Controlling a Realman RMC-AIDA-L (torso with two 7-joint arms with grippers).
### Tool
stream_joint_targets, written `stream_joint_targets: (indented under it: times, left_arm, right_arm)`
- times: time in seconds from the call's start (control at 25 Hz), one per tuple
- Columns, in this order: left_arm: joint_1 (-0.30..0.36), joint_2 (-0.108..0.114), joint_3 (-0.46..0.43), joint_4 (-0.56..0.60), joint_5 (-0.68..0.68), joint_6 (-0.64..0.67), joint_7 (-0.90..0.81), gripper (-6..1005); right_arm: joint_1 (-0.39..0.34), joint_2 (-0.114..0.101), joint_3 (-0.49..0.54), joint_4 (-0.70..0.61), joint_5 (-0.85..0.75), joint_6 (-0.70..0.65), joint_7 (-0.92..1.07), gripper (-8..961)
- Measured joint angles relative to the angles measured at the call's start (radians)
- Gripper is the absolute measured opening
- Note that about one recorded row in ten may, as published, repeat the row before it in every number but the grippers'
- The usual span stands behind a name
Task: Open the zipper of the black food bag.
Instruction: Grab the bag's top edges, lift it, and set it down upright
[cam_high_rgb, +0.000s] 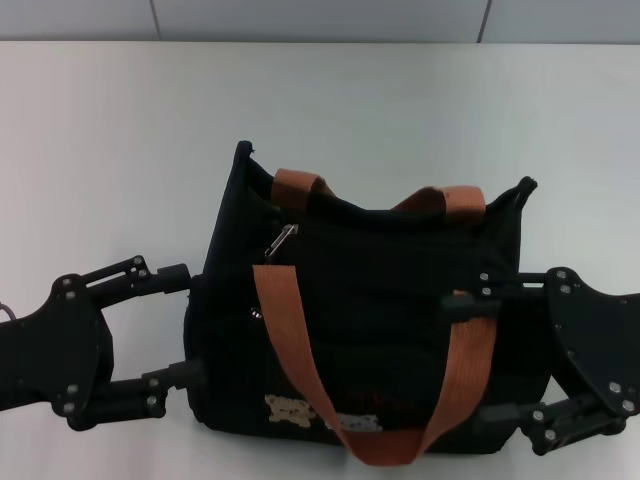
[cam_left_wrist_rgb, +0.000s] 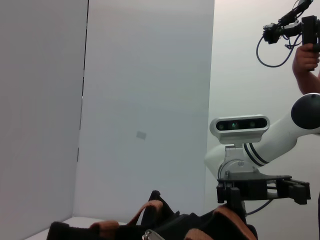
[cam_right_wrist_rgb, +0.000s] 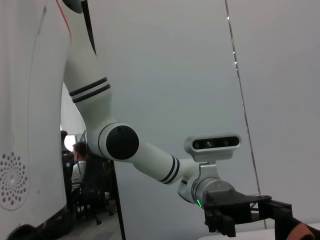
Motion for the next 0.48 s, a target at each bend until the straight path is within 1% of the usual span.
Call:
stream_joint_targets:
  times: [0.2, 0.48]
  left_arm:
    - [-0.009, -0.003, 0.000, -0.003, 0.000, -0.001, 0.001, 807]
    - [-0.013, -0.007, -0.001, -0.007, 0.000, -0.004, 0.003, 801]
  right_arm:
    - [0.000, 0.005, 0.000, -0.003, 0.003, 0.007, 0.001, 809]
    - [0.000, 0.006, 0.004, -0.004, 0.005, 0.010, 0.001, 809]
